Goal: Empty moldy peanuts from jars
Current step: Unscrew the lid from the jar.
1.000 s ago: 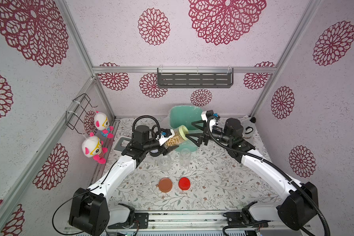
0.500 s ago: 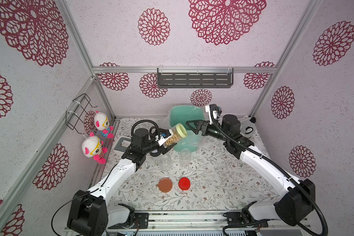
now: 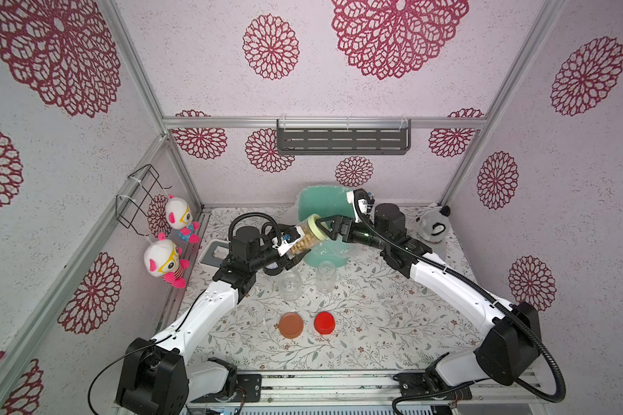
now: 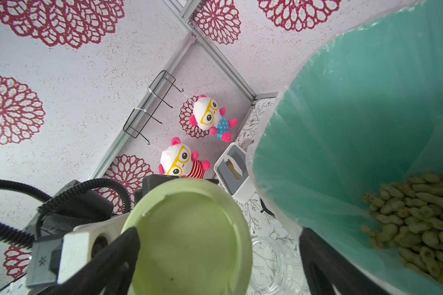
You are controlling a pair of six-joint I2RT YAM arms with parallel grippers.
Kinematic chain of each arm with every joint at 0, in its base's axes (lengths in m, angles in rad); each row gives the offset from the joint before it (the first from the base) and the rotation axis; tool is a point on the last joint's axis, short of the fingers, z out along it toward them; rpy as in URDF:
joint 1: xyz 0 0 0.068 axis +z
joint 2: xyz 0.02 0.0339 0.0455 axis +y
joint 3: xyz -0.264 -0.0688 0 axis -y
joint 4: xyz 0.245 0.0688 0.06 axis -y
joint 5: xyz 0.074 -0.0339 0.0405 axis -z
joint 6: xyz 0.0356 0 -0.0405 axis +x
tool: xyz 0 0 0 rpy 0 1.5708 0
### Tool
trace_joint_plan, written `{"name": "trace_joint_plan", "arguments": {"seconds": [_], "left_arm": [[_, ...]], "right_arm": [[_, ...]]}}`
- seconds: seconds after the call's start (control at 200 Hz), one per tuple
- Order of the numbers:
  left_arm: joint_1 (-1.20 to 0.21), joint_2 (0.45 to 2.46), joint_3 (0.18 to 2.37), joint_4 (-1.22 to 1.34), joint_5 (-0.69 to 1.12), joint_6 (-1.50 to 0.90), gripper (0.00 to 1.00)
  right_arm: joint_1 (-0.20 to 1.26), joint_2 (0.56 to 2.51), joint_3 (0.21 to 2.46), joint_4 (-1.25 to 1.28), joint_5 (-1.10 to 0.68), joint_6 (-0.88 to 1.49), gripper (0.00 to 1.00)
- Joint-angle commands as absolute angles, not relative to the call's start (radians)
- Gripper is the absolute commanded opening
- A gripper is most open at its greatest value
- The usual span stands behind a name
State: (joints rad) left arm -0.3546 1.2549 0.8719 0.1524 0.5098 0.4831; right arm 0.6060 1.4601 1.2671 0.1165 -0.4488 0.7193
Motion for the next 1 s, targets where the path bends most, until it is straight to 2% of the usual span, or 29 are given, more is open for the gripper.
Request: {"name": "trace_joint_plan", "arguments": {"seconds": [0.0, 0.335, 0.996], "left_arm": [[-0.362, 1.218, 0.881, 0.258, 0.52, 0.485, 0.0], [-0.362, 1.22, 0.881, 0.253, 0.523, 0.487, 0.0], [-0.362, 1.227, 0.884, 0.244, 0.529, 0.489, 0.0]], "right_arm": [[0.617, 1.441, 1.294, 0.189, -0.453, 0.734, 0.99], [0.615, 1.394, 1.223, 0.289, -0.405, 0.751, 0.99], [0.62, 1.462, 1.279, 0.195, -0.507, 0.723, 0.99]]}}
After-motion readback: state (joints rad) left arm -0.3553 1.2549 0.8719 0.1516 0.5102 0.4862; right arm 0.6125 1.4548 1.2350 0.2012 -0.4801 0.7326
